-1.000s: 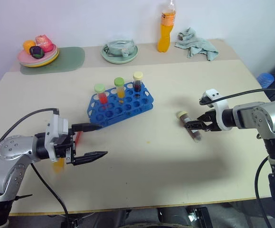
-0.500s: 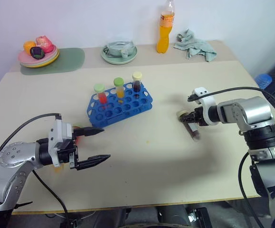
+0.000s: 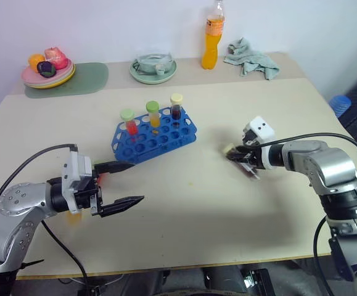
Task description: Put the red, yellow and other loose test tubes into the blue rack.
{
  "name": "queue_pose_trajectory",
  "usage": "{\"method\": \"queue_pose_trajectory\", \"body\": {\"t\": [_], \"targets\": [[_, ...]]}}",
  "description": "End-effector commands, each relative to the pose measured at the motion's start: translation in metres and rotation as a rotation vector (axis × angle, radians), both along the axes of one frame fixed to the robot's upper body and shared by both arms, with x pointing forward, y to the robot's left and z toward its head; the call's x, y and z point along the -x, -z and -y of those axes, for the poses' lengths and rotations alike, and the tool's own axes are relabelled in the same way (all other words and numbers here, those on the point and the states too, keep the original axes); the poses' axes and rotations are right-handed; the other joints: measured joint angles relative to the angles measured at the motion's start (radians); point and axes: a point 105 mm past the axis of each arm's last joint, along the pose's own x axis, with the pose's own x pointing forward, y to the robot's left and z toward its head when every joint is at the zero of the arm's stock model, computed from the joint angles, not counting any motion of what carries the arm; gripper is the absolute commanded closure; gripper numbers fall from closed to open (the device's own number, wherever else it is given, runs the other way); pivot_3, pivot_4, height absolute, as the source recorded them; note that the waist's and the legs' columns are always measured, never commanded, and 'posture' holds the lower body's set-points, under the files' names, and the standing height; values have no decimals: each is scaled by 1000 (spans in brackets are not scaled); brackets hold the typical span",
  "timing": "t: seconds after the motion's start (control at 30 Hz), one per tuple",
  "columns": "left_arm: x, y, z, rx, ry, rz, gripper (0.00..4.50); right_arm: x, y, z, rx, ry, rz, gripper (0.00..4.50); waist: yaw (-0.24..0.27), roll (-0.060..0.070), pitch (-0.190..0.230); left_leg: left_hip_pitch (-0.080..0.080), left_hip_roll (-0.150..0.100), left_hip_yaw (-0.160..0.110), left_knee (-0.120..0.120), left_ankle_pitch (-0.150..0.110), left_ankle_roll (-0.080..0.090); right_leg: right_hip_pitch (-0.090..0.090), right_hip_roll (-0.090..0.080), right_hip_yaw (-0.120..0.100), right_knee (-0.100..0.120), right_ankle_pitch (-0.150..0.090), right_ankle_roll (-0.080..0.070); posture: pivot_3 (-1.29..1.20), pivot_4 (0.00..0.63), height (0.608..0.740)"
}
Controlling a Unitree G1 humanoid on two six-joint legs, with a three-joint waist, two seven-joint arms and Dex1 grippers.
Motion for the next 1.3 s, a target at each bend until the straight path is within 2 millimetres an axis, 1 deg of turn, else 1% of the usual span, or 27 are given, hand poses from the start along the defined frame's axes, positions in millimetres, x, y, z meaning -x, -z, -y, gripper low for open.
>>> {"method": "queue_pose_trajectory", "body": {"t": [0.03, 0.07, 0.13, 0.17, 0.2, 0.27, 0.33, 0.4, 0.47, 0.53, 0.67, 0.73, 0.83, 0.93, 1.07, 1.3], "targets": [[-8, -6, -4, 72, -52, 26, 0, 18, -56, -29, -197, -187, 241, 3648, 2, 1, 1, 0, 0, 0, 0, 0, 0, 0, 0, 0, 0, 0, 0, 0, 150, 740], [-11, -6, -5, 84, -68, 39, 0, 21, -64, -34, -224, -215, 298, 3648, 3, 1, 1, 0, 0, 0, 0, 0, 0, -1, 0, 0, 1, 0, 0, 0, 150, 740], [-20, -14, -7, 171, -112, 66, 0, 21, -80, -48, -277, -255, 448, 3648, 7, 1, 1, 0, 0, 0, 0, 0, 0, 0, 0, 0, 1, 0, 0, 0, 150, 740], [-24, -19, -8, 201, -133, 85, 0, 20, -90, -57, -344, -273, 539, 3648, 9, 0, 0, 0, 0, 0, 1, 0, 0, 0, 0, 0, 0, 0, 0, 0, 150, 740], [-26, -22, -9, 217, -145, 97, 0, 19, -97, -62, -392, -280, 596, 3648, 8, -1, 0, 0, 0, 0, 1, 0, -1, 1, 0, -1, 0, 0, 0, 0, 150, 740], [-32, -28, -12, 244, -172, 127, 0, 14, -98, -69, -415, -279, 657, 3648, 7, 0, 0, 1, 0, 0, 1, 1, -1, 1, 1, -1, 0, 1, 0, 0, 150, 740], [-38, -36, -18, 294, -222, 154, 0, 5, -98, -78, -465, -244, 707, 3648, 6, -1, 0, 1, 0, 0, 1, 1, -2, 1, 1, -1, 0, 1, 0, 0, 150, 740], [-41, -39, -24, 311, -267, 177, 0, -4, -98, -85, -525, -208, 751, 3648, 4, -1, 0, 2, 0, 0, 1, 1, -2, 1, 1, 0, 0, 2, 0, 0, 150, 740], [-44, -41, -30, 311, -315, 211, 0, -17, -93, -89, -537, -166, 783, 3648, 2, 0, 0, 3, 0, 0, 0, 1, -2, 1, 1, 0, 2, 2, 0, 0, 150, 740], [-45, -44, -33, 319, -350, 234, 0, -23, -87, -93, -536, -157, 801, 3648, 2, 0, 0, 4, 0, 0, -1, 3, -5, 1, 1, 0, 3, 2, 0, 0, 150, 740], [-45, -42, -43, 316, -463, 285, 0, -42, -75, -101, -600, -77, 820, 3648, 0, 0, 0, 5, 0, 0, -1, 3, -5, 1, 4, 0, 6, 2, -1, 0, 150, 740], [-44, -44, -47, 333, -509, 304, 0, -47, -71, -105, -614, -55, 824, 3648, -1, 0, 0, 6, 0, 0, -2, 2, -5, 1, 4, 1, 8, 2, -1, 0, 150, 740], [-43, -44, -57, 333, -597, 341, 0, -52, -62, -111, -619, -46, 816, 3648, 0, 0, 0, 7, 0, 0, -1, 2, -6, 0, 5, 2, 11, 2, -1, 0, 150, 740], [-42, -40, -67, 326, -680, 359, 0, -54, -57, -117, -624, -44, 819, 3648, 0, 0, 0, 7, 0, 0, -2, 3, -6, 0, 5, 2, 12, 2, -1, 0, 150, 740], [-35, -37, -68, 320, -701, 372, 0, -57, -51, -126, -632, -47, 803, 3648, -1, 0, 0, 8, 0, 0, -2, 3, -7, 0, 6, 3, 12, 2, -2, 0, 150, 740], [-26, -44, -75, 338, -736, 400, 0, -63, -45, -131, -640, -28, 773, 3648, -2, 0, 0, 9, 0, 0, -3, 3, -7, -1, 6, 3, 12, 1, -2, 0, 150, 740]]}}
